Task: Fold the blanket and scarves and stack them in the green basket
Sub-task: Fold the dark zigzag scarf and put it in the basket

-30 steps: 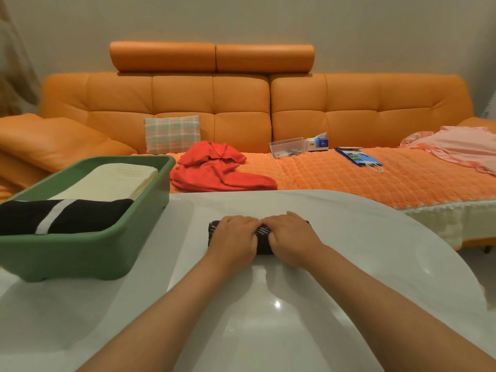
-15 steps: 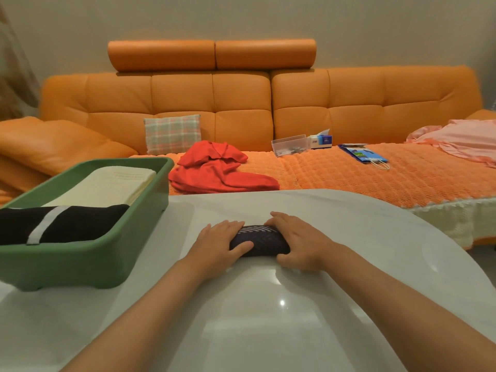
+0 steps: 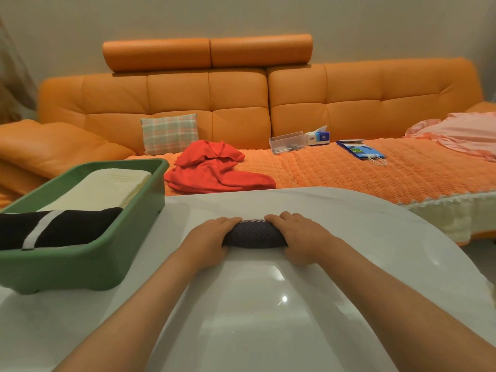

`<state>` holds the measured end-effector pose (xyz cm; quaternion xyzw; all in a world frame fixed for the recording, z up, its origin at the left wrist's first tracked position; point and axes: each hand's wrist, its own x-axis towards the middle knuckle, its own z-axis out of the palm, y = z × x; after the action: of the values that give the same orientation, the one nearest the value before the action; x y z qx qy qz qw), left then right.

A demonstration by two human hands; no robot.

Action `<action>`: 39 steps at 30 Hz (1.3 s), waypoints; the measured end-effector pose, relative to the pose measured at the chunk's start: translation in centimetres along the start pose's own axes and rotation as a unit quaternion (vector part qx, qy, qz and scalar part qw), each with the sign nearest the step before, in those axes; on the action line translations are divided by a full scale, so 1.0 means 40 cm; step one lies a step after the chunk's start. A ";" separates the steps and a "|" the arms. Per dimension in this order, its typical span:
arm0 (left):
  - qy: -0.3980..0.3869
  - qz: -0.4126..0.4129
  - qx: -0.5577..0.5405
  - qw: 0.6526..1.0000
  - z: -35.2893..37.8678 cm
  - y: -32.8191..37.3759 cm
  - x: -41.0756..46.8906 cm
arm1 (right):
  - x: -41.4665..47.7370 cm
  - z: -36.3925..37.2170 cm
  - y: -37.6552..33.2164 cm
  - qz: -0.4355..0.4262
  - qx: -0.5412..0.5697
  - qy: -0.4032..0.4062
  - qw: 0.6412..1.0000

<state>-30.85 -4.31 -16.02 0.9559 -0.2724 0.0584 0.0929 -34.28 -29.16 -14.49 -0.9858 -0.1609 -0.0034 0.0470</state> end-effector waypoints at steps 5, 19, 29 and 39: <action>0.041 0.032 0.062 0.997 -0.014 0.003 -0.010 | -0.003 0.004 -0.012 -0.004 0.031 0.007 0.999; 0.177 -0.023 0.120 0.976 -0.451 -0.255 -0.179 | 0.166 -0.176 -0.393 -0.107 0.110 0.254 0.955; 0.089 -0.169 0.051 0.980 -0.499 -0.596 -0.330 | 0.433 -0.186 -0.737 -0.165 0.002 0.174 0.971; 0.011 -0.236 -0.094 0.967 -0.481 -0.708 -0.314 | 0.512 -0.117 -0.768 -0.144 0.058 0.098 0.983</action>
<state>-27.58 29.76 -3.42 0.9793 -0.0427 0.0199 0.1966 -24.56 5.89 -6.55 -0.9430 -0.2954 -0.0974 0.1183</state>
